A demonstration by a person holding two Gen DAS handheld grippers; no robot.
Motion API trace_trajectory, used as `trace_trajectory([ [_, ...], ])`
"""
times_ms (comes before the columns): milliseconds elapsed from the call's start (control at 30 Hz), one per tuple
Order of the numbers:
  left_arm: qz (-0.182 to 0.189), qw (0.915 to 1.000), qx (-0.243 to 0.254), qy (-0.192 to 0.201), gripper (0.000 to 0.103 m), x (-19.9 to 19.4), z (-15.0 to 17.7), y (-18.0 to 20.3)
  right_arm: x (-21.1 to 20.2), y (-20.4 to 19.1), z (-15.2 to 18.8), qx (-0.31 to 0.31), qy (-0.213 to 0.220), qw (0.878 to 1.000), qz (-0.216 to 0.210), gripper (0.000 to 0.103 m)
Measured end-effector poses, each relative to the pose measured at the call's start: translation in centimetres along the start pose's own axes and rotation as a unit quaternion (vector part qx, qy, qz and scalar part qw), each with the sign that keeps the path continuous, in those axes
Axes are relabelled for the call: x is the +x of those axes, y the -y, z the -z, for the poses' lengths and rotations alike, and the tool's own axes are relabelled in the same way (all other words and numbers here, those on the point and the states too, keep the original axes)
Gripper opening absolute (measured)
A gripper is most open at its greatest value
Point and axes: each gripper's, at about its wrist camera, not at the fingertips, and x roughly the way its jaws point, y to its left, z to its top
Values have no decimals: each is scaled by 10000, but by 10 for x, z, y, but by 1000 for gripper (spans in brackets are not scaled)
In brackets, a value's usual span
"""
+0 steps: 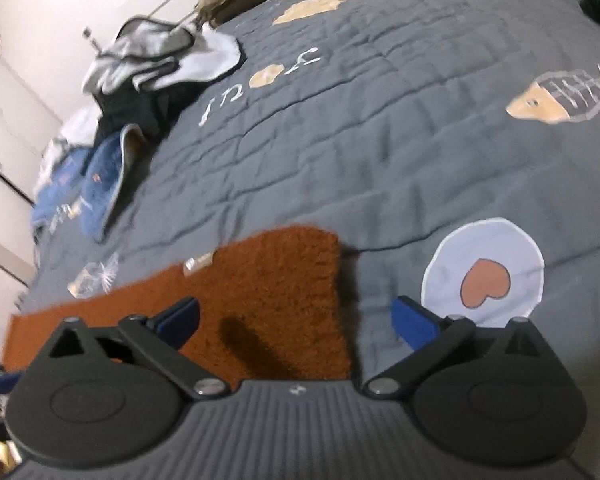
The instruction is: Fold clothes
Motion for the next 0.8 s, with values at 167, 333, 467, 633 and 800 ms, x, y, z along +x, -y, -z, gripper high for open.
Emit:
trace_trajectory([
  [167, -67, 10000, -45, 42, 62, -12, 4, -8, 1, 11, -2, 480, 255, 9975, -462, 100],
  [333, -129, 9998, -103, 94, 62, -23, 7, -14, 13, 15, -1, 728, 106, 9897, -1227, 99],
  [467, -174, 9997, -142, 140, 62, -31, 8, -18, 19, 14, 1, 597, 115, 9900, -1271, 99],
  [633, -230, 9993, -189, 209, 62, -41, 10, -23, 19, 14, -6, 1102, -56, 9747, -1944, 40],
  [800, -295, 9990, -238, 236, 62, -46, 11, -32, 36, 14, -1, 1102, -308, 9825, -1468, 13],
])
